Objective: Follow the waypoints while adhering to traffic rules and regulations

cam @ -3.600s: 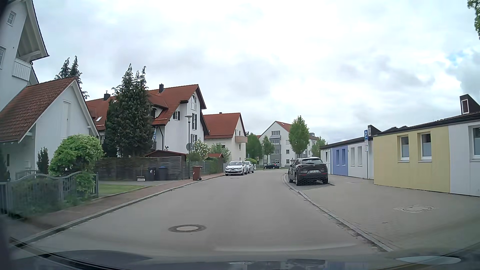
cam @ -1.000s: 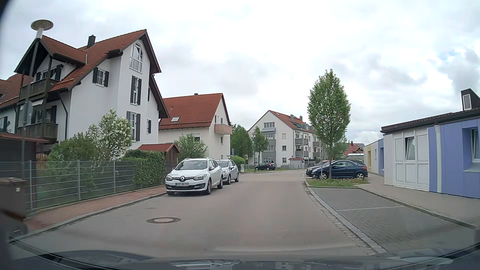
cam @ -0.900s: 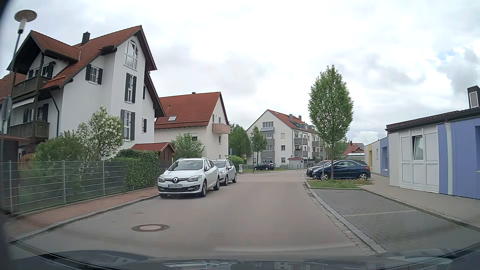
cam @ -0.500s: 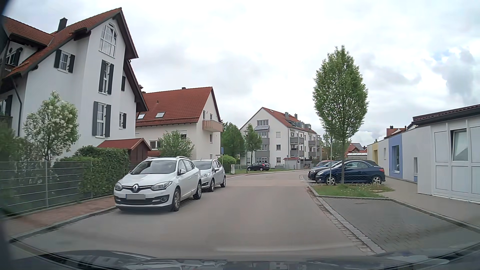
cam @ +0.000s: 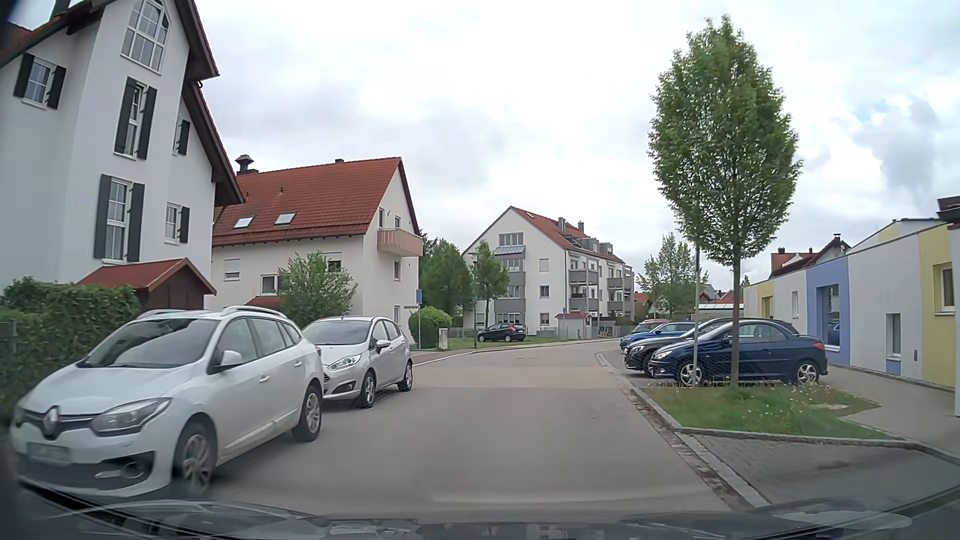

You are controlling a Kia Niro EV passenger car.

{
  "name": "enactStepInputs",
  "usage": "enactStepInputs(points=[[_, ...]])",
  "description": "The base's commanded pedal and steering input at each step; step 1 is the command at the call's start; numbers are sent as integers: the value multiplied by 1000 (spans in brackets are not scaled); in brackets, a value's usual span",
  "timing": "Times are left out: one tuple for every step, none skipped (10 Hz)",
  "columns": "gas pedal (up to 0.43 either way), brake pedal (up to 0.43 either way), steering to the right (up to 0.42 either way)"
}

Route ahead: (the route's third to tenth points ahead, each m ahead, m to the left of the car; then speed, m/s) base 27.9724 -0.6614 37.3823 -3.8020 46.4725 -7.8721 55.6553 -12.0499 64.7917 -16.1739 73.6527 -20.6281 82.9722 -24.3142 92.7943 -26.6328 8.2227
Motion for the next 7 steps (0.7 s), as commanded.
enactStepInputs(points=[[118, 6, 13], [118, 12, 13], [118, 6, 13], [118, 6, 13], [118, 6, 15], [130, 6, 19], [130, 6, 22]])
